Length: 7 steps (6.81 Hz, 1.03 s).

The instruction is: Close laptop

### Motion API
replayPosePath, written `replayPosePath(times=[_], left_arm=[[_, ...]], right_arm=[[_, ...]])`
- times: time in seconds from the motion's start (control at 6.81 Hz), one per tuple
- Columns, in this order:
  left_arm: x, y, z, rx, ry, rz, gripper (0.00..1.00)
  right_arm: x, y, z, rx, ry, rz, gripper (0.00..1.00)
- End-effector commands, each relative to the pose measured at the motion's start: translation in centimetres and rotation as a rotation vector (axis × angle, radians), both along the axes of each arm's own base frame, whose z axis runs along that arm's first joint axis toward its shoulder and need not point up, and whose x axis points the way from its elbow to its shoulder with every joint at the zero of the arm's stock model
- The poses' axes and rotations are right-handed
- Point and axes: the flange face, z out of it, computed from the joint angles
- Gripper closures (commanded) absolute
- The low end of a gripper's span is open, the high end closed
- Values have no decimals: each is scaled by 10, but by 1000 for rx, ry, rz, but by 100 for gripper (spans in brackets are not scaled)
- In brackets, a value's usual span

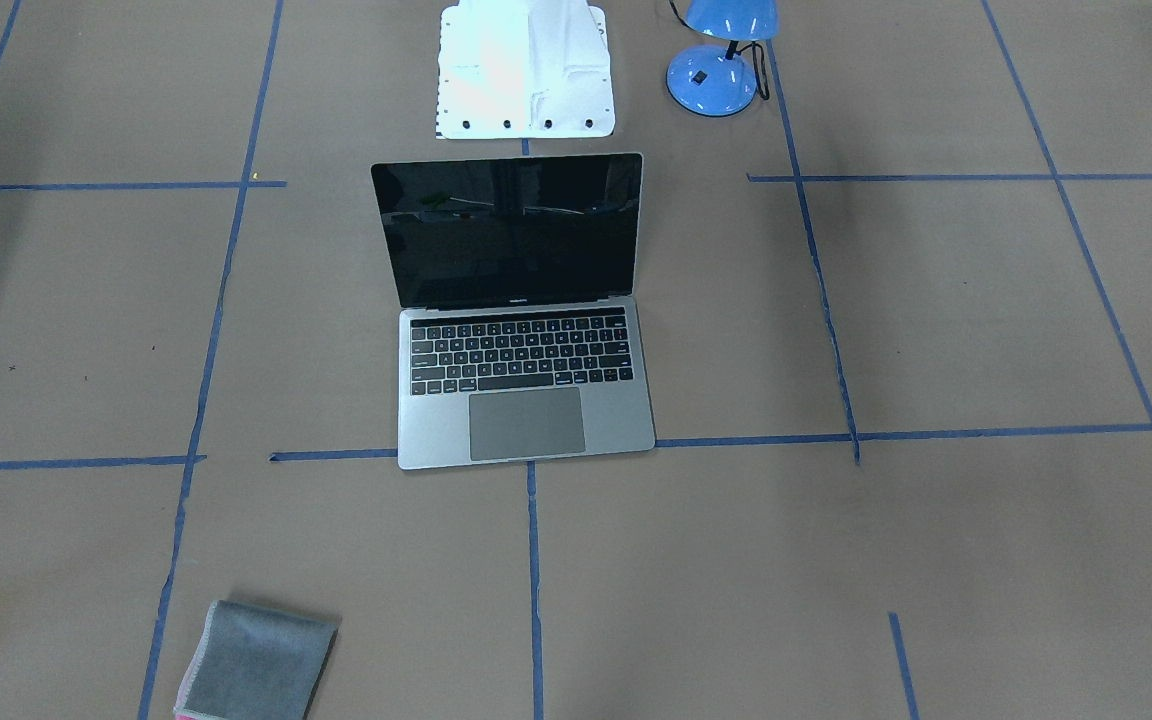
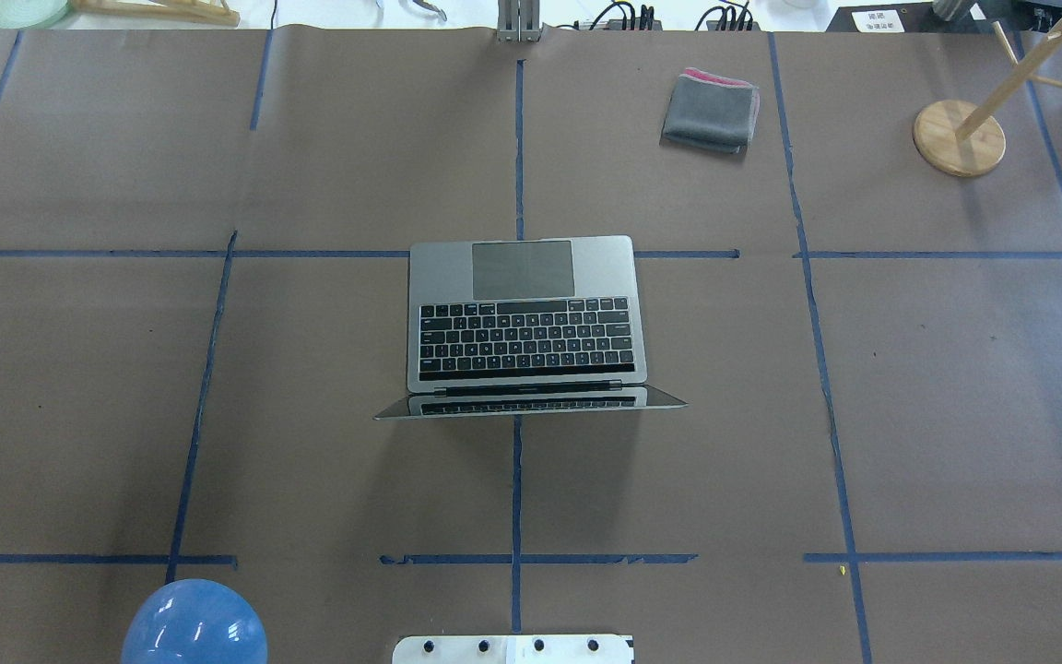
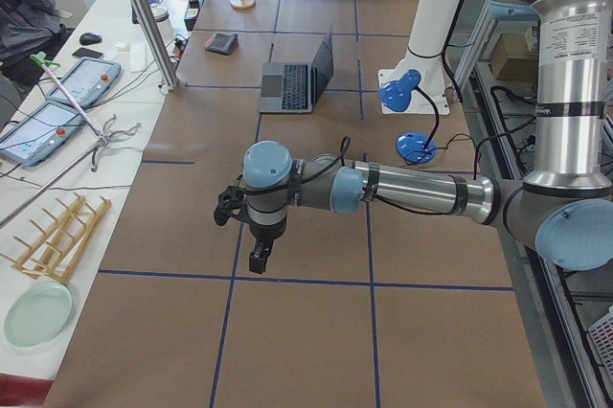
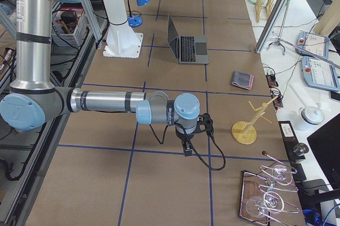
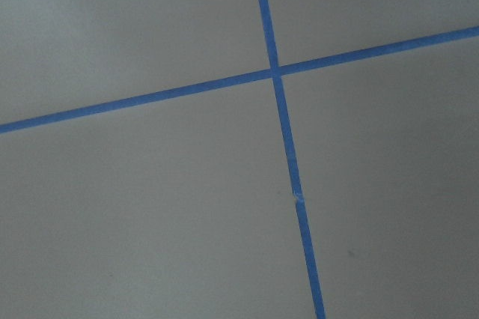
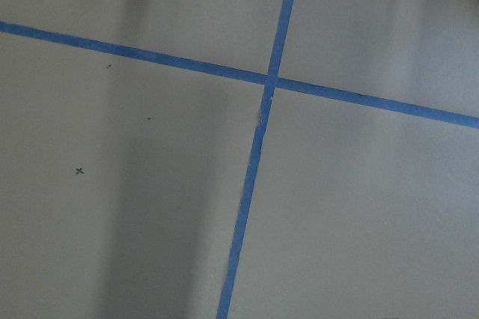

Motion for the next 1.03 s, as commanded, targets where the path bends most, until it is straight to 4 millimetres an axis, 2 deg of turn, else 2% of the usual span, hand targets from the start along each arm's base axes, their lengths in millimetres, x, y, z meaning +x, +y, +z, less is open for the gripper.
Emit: replayPosePath(times=[0.0,0.15,0.29,0.44,0.59,0.73,0.88], left_arm=[[8,-27,-17,69,23,12,1],[39,-30,-31,47,112,25,1],[74,-30,-53,39,165,4,1],[111,-15,-64,97,205,36,1],[159,-7,-72,94,242,80,1],[195,1,-89,44,290,60,1],[224,9,-102,0,341,38,1]], right_arm=[[-3,7,2,66,-37,-2,0],[-4,3,-9,98,-70,23,0],[-10,3,-24,57,-146,63,0],[-17,3,-42,5,-206,109,1],[-36,1,-64,-8,-232,148,1],[-65,19,-63,9,-270,154,1],[-95,25,-85,-12,-346,203,1]])
